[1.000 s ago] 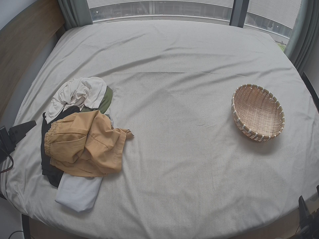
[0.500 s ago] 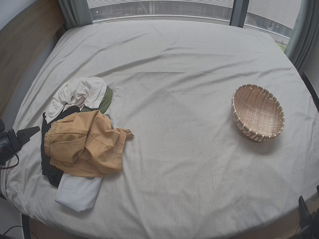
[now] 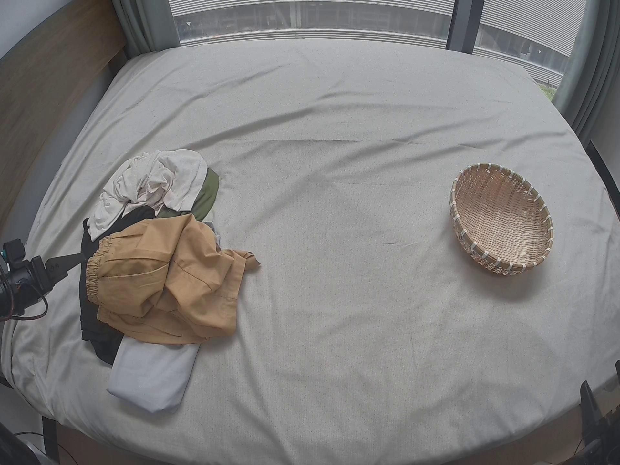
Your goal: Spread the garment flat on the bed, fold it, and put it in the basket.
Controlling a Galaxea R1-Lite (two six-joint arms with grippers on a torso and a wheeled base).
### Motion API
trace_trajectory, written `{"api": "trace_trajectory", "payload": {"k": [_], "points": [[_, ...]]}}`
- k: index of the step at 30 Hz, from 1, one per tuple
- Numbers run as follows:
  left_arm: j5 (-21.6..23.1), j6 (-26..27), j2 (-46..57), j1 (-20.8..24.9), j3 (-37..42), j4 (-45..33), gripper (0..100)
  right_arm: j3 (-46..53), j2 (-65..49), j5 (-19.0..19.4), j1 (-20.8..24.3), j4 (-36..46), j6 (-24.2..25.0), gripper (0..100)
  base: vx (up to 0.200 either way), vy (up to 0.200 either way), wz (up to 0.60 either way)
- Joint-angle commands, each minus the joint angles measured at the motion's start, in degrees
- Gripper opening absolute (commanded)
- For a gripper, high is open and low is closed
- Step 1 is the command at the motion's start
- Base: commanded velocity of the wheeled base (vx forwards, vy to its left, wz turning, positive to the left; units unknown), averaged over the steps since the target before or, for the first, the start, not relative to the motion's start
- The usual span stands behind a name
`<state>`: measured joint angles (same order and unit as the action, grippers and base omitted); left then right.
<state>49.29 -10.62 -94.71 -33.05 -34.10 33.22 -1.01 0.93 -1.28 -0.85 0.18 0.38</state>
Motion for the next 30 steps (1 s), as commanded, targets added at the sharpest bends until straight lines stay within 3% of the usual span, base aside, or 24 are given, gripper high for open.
{"api": "trace_trajectory", "payload": {"k": [1,8,17,25,30], "points": [[0.46,-0.54,-7.6,0.44,-3.26,1.23,100,1.01,-0.31,0.05,-0.03,-0.01,-0.03,100,0.0,0.0,0.0],[0.46,-1.16,-11.9,4.04,-5.98,1.41,100,1.01,-0.31,-0.04,-0.03,-0.01,0.15,100,0.0,0.0,0.0],[0.46,-6.96,-11.64,7.65,-9.5,1.59,100,1.01,-0.31,-0.04,-0.03,-0.01,0.15,100,0.0,0.0,0.0],[0.46,-6.43,-9.97,8.97,-7.12,1.67,100,1.01,-0.31,-0.04,-0.03,-0.01,0.15,100,0.0,0.0,0.0],[0.46,-2.13,-10.58,9.49,-4.05,4.75,100,1.01,-0.31,-0.13,-0.03,-0.01,0.24,100,0.0,0.0,0.0]]}}
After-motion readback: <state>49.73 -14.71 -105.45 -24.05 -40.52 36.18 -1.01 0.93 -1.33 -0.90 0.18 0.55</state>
